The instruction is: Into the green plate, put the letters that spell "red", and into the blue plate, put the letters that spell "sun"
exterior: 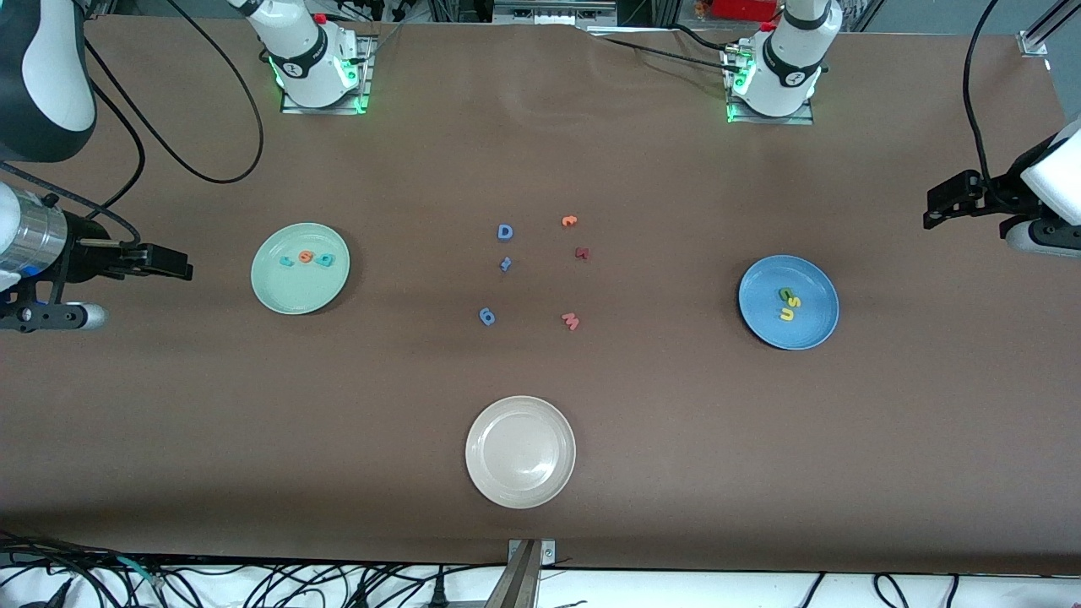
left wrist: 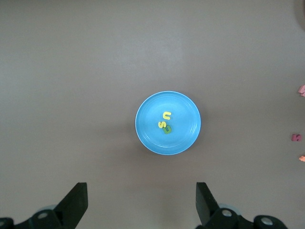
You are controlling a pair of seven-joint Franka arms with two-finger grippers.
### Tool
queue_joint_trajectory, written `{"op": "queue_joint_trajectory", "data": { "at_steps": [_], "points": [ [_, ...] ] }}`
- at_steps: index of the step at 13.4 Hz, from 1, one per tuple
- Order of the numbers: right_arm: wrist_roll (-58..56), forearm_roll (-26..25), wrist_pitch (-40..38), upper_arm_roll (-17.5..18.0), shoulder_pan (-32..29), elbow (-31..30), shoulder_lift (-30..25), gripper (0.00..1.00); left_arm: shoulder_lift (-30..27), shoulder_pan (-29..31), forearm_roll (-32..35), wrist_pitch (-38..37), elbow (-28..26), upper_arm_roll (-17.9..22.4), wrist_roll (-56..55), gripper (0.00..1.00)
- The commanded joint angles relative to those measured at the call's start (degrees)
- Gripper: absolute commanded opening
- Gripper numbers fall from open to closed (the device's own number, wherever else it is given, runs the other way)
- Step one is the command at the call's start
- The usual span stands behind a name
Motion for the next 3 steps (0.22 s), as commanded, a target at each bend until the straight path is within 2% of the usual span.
{"op": "queue_joint_trajectory", "data": {
  "at_steps": [1, 3],
  "points": [
    [-0.54, -1.4, 0.57, 0.7, -0.39, -1.77, -1.74, 0.99, 0.02, 0.71, -1.15, -0.43, 0.01, -0.47, 1.4, 1.0],
    [-0.45, -1.05, 0.4, 0.79, -0.31, -1.77, -1.65, 0.99, 0.03, 0.71, -1.15, -0.43, 0.09, -0.47, 1.41, 1.0]
  ]
}}
